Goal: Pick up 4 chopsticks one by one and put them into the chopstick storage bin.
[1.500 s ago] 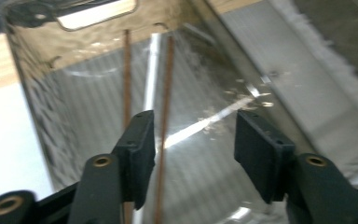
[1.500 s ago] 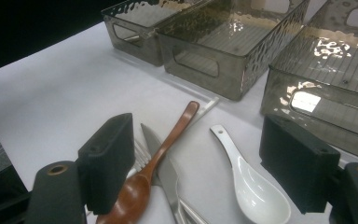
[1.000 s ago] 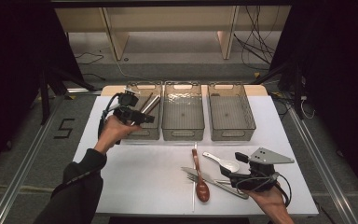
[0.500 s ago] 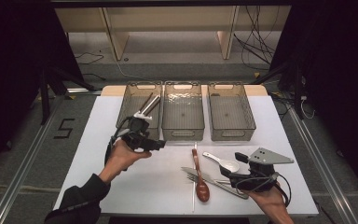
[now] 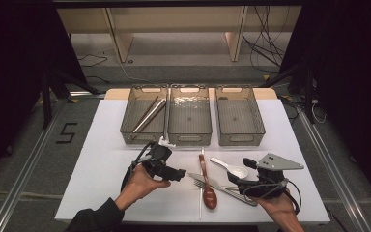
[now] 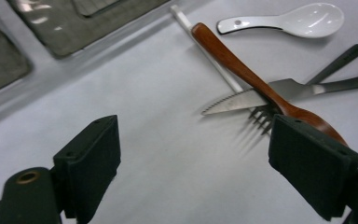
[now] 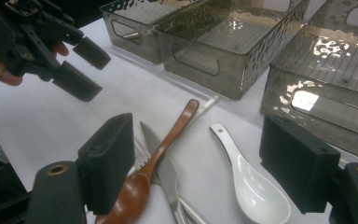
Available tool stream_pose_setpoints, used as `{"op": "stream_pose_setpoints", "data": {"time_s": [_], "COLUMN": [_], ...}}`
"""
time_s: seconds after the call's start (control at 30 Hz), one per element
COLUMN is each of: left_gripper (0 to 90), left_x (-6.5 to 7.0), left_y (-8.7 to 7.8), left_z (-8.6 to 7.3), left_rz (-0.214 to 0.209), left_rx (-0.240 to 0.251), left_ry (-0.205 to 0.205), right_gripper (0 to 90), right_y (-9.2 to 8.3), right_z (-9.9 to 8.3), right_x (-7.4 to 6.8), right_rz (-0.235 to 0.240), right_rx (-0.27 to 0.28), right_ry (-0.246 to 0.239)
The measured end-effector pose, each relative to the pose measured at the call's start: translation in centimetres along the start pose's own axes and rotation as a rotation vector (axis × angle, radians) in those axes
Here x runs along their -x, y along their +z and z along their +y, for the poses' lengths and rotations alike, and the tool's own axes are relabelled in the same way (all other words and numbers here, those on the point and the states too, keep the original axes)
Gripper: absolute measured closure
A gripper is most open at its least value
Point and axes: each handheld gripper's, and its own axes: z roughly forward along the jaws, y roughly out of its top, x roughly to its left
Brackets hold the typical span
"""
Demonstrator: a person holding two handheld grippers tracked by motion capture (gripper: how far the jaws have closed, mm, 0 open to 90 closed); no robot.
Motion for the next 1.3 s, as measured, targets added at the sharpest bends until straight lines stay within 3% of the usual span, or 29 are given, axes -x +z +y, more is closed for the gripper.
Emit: {"op": "stream_pose_setpoints", "data": {"time_s": [0.27,0.47,0.73,1.03,1.3], "left_gripper": [15.2,14.9,14.0,13.0,12.8], "left_x": [1.8,2.6,4.5,6.3,6.8], "left_y": [1.5,2.5,3.9,5.4,6.0], "left_z": [-0.7,-1.0,-1.5,-2.3,-2.5], "left_rz": [-0.012,-0.022,-0.033,-0.012,0.01], "left_rx": [-0.044,-0.065,-0.111,-0.163,-0.186], "left_ry": [0.033,0.03,0.075,0.146,0.17], "right_gripper": [27.2,27.2,27.2,27.2,27.2], "right_y": [0.0,0.0,0.0,0.1,0.0], "right_z": [0.0,0.0,0.0,0.0,0.0], "right_x": [0.0,0.0,0.0,0.0,0.0], "right_rz": [-0.003,-0.002,-0.001,0.0,0.002], "right_rx": [-0.002,-0.003,-0.003,-0.002,-0.002], "right_ry": [-0.001,-0.001,-0.001,-0.001,-0.001]}}
